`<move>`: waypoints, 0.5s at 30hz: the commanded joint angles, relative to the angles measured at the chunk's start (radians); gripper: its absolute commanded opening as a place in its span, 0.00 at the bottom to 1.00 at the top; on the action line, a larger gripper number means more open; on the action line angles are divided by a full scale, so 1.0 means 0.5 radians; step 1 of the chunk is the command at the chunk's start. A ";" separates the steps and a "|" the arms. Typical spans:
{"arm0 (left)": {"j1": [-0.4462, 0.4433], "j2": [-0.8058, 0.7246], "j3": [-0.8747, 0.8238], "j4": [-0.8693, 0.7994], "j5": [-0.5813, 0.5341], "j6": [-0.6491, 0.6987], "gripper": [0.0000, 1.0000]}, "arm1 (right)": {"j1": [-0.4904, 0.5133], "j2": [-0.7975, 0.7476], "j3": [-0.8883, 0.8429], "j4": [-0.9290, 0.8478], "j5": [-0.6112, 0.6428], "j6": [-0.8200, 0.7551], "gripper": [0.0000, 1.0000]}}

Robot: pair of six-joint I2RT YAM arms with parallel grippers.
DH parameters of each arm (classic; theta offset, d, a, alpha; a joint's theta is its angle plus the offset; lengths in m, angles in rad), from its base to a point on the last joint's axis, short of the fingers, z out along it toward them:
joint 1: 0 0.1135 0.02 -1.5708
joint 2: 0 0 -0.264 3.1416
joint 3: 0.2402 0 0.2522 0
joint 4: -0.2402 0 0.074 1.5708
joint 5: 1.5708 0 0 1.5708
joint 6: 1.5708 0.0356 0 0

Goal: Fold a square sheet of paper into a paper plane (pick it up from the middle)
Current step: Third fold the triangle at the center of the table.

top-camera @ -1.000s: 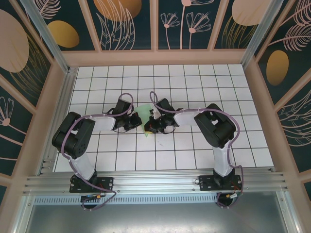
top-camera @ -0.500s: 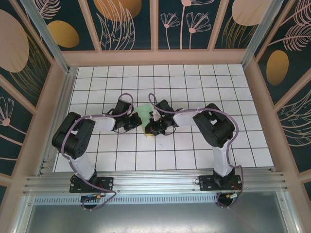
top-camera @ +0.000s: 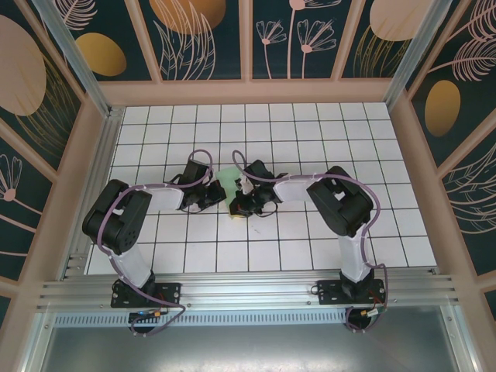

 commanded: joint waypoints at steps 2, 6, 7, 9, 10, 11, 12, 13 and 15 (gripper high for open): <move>0.003 0.007 -0.052 -0.103 -0.146 -0.010 0.00 | 0.087 0.025 -0.016 -0.306 0.114 -0.165 0.07; 0.003 0.008 -0.046 -0.102 -0.146 -0.007 0.00 | 0.086 -0.100 -0.041 -0.285 -0.012 -0.239 0.06; 0.003 0.006 -0.046 -0.102 -0.146 -0.005 0.00 | 0.070 -0.158 -0.036 -0.263 -0.018 -0.236 0.07; 0.003 0.004 -0.046 -0.105 -0.150 -0.001 0.00 | 0.017 -0.269 -0.039 -0.188 0.052 -0.178 0.07; 0.003 0.000 -0.046 -0.105 -0.148 0.002 0.00 | -0.028 -0.335 -0.069 -0.110 0.086 -0.123 0.07; 0.003 -0.001 -0.046 -0.105 -0.146 0.005 0.00 | -0.069 -0.384 -0.100 -0.035 0.091 -0.079 0.08; 0.003 -0.006 -0.045 -0.107 -0.149 0.007 0.00 | -0.099 -0.405 -0.121 0.015 0.104 -0.049 0.08; 0.003 -0.008 -0.046 -0.108 -0.149 0.008 0.00 | -0.122 -0.406 -0.124 0.040 0.128 -0.028 0.09; 0.003 -0.004 -0.043 -0.107 -0.143 0.012 0.00 | -0.134 -0.343 -0.069 -0.005 0.140 -0.045 0.08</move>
